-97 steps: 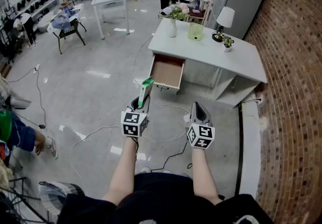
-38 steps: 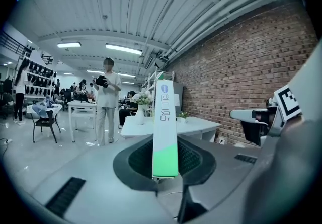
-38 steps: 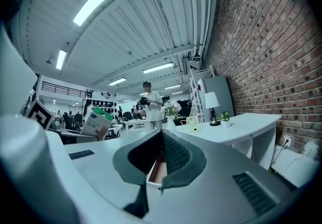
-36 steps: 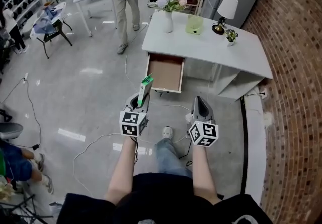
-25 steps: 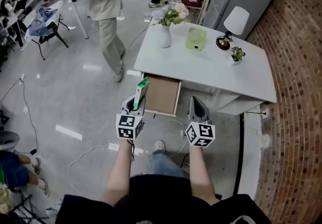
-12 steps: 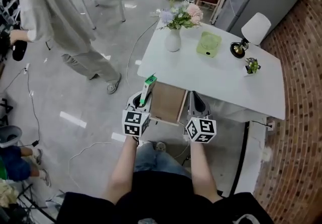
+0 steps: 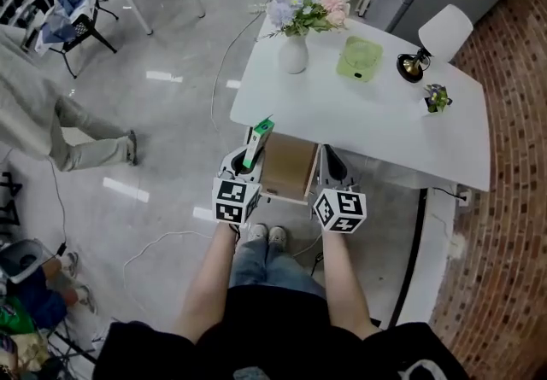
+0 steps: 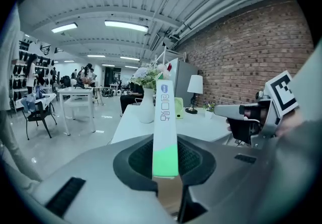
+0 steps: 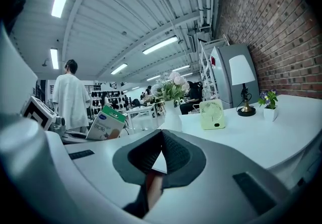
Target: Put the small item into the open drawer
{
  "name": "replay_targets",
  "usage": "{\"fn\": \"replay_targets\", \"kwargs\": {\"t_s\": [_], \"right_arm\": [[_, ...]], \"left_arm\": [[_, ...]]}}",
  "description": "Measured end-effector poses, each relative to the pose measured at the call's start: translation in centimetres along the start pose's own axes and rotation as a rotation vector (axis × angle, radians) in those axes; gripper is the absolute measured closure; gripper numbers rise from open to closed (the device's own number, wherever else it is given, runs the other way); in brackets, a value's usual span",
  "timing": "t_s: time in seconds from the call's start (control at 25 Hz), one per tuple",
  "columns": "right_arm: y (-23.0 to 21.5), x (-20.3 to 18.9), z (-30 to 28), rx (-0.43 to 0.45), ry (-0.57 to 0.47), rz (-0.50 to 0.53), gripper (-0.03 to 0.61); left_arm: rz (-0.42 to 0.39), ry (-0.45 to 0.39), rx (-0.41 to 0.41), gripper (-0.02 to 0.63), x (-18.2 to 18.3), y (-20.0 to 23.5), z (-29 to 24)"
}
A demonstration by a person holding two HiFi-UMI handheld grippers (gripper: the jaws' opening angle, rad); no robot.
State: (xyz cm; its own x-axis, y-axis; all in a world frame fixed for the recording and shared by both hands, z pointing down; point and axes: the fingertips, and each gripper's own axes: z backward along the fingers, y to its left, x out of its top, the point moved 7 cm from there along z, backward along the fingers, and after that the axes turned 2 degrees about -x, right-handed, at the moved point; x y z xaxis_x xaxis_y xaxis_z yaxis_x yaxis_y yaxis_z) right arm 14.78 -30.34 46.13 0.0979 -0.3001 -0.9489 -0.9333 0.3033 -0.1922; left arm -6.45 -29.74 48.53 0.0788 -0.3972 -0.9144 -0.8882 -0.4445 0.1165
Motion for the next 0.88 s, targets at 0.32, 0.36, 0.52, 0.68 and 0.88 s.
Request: {"fn": "replay_targets", "kwargs": {"t_s": [0.32,0.36,0.52,0.68,0.88], "right_arm": [[-1.1,-5.7,-2.7,-0.009,0.109,-0.027,0.575],[-1.2,-6.7,-3.0,-0.010,0.126,-0.031,0.575],[-1.8,-11.1,-4.4,-0.019,0.183,-0.057,0.575],[-1.9,-15.6,-5.9,-0.011,0.238,-0.057,0.575],[-2.5,-20.7,-8.3,-0.007,0.275,-0.059,0.575]], "left_arm": [[0.064,0.117,-0.022,0.531,-6.2,0.4,-3.5],[0.070,0.133,-0.024,0.531,-7.1,0.3,-4.0],[0.088,0.192,-0.021,0.531,-11.4,0.5,-6.1],[0.103,0.253,-0.005,0.530,-15.7,1.1,-8.8],[0.118,0.310,0.007,0.529,-20.8,2.1,-12.1]]}}
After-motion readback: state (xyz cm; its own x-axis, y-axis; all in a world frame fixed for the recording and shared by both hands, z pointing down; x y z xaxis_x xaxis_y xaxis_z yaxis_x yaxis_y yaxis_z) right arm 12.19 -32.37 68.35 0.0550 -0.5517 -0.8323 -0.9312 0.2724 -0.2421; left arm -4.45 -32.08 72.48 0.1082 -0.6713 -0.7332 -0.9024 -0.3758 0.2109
